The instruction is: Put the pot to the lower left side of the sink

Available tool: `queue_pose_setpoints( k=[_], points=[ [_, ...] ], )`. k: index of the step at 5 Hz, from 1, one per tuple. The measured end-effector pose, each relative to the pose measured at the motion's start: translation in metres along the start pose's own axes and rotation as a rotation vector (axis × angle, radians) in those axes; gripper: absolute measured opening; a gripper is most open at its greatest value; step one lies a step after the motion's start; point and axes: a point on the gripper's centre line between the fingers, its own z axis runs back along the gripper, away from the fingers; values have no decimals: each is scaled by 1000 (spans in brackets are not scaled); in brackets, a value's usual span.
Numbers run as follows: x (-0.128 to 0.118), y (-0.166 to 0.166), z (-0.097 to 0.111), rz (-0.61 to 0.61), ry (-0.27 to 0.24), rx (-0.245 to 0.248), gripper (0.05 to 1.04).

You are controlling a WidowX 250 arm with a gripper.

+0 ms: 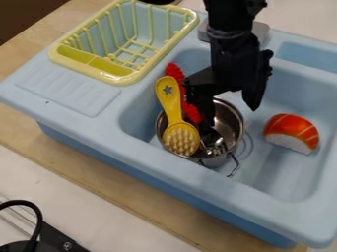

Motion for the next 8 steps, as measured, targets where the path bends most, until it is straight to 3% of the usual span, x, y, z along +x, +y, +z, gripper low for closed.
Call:
queue_pose_setpoints(
  k=[3,5,6,7,8],
  points=[
    [6,-3,-19,14,7,21,965],
    [9,-6,-20,27,-19,5,411],
    [7,-4,-16,39,-13,-11,191],
    [11,-4,-10,34,-10,-82,78],
    [11,1,-2,38,-26,-150,56]
  ],
)
